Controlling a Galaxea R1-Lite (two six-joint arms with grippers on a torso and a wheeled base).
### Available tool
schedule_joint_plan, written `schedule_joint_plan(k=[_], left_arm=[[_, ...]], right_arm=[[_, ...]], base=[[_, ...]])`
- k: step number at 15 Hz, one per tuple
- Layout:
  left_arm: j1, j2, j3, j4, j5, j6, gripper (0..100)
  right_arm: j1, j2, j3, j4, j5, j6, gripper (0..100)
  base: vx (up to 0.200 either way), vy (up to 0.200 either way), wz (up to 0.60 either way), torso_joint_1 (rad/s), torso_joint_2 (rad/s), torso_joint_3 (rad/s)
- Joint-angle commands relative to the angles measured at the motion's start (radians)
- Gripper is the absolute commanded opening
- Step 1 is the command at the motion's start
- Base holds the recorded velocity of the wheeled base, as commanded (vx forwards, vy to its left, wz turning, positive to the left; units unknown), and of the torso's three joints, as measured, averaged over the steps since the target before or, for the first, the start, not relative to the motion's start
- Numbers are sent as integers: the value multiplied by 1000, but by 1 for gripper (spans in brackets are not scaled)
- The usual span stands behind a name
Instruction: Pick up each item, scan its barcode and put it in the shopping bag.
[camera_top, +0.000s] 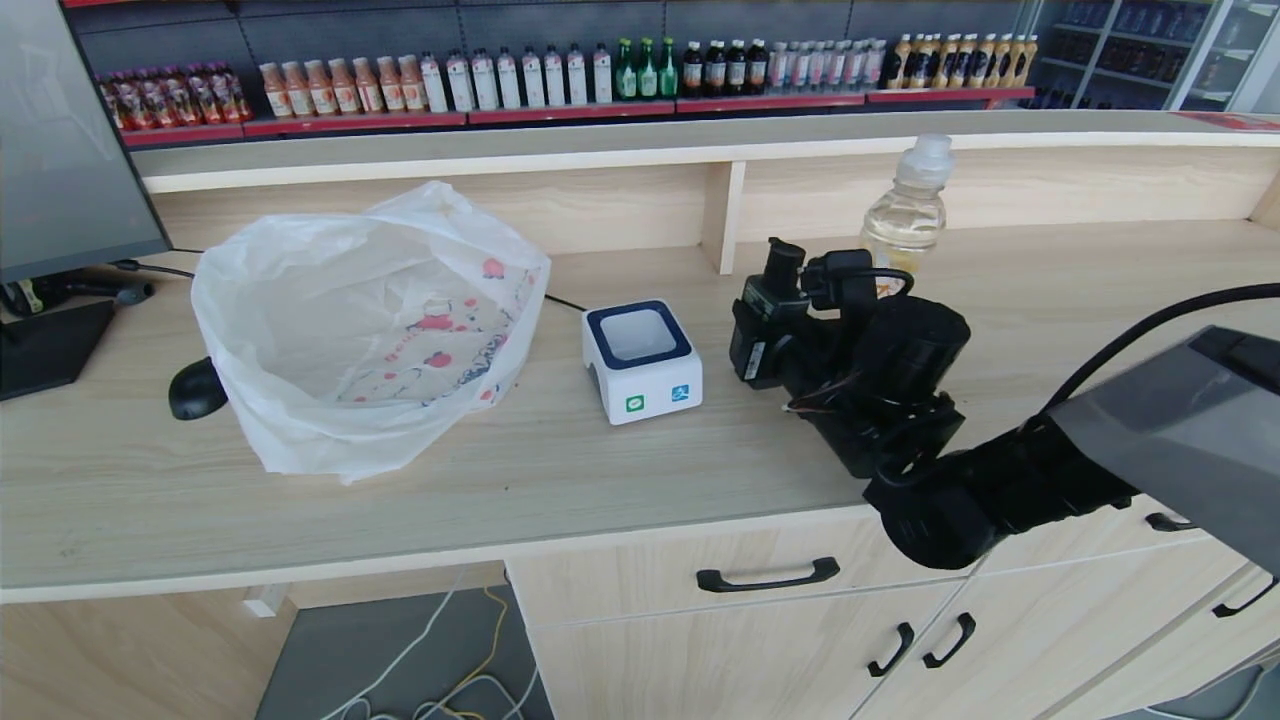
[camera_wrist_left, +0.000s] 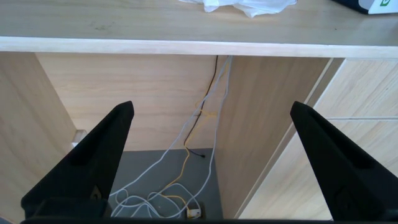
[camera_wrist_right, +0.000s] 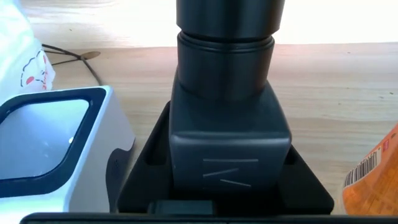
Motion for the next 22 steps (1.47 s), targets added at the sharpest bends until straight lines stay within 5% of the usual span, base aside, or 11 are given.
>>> schedule_joint_plan(k=[1, 16, 22], left_arm=[[0, 0, 0, 0, 0, -1, 100], [0, 0, 0, 0, 0, -1, 100], [0, 0, 0, 0, 0, -1, 100]], right_arm=[[18, -84, 83, -6, -7, -7, 0], [191, -678, 650, -23, -10, -86, 0], [300, -755, 824, -25, -7, 93, 0]], base=[[0, 0, 0, 0, 0, 0], [0, 0, 0, 0, 0, 0], [0, 0, 0, 0, 0, 0]])
